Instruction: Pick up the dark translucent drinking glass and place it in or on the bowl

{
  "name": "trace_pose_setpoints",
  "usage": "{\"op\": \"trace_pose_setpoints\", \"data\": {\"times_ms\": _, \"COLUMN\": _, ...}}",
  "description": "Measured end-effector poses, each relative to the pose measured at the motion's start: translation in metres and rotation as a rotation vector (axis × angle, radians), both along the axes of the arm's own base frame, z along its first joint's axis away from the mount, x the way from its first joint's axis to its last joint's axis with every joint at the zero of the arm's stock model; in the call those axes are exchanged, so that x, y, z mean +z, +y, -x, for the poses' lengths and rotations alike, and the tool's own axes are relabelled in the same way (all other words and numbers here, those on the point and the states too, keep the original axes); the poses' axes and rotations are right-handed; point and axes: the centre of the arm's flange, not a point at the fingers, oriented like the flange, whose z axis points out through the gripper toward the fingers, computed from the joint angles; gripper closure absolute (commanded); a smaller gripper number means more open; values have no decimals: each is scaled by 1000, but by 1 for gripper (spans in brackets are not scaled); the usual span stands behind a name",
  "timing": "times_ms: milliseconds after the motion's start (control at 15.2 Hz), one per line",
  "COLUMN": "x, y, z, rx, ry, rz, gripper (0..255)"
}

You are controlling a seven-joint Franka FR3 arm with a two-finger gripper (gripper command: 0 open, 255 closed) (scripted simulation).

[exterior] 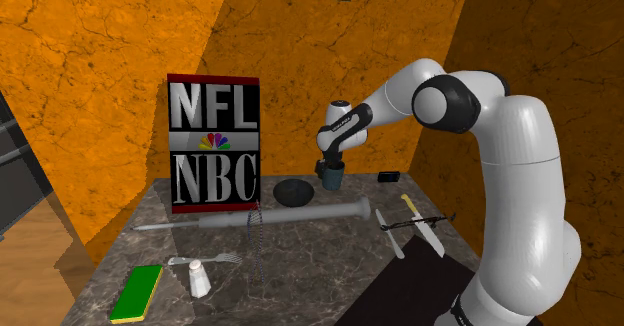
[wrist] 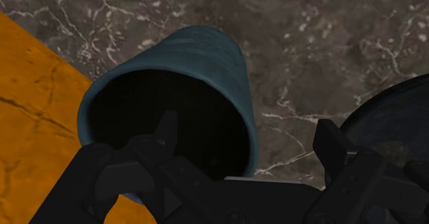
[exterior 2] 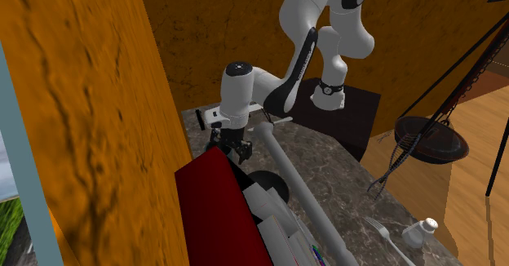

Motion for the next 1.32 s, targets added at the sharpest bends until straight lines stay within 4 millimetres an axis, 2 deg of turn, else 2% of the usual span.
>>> {"op": "trace_pose_setpoints", "data": {"times_ms": 198, "x": 0, "y": 0, "z": 0, "rx": 0, "ry": 0, "rz": 0, "gripper": 0}}
{"op": "trace_pose_setpoints", "data": {"times_ms": 264, "x": 0, "y": 0, "z": 0, "rx": 0, "ry": 0, "rz": 0, "gripper": 255}}
{"op": "trace_pose_setpoints", "data": {"times_ms": 924, "x": 0, "y": 0, "z": 0, "rx": 0, "ry": 0, "rz": 0, "gripper": 255}}
{"op": "trace_pose_setpoints", "data": {"times_ms": 1320, "x": 26, "y": 1, "z": 0, "rx": 0, "ry": 0, "rz": 0, "gripper": 255}}
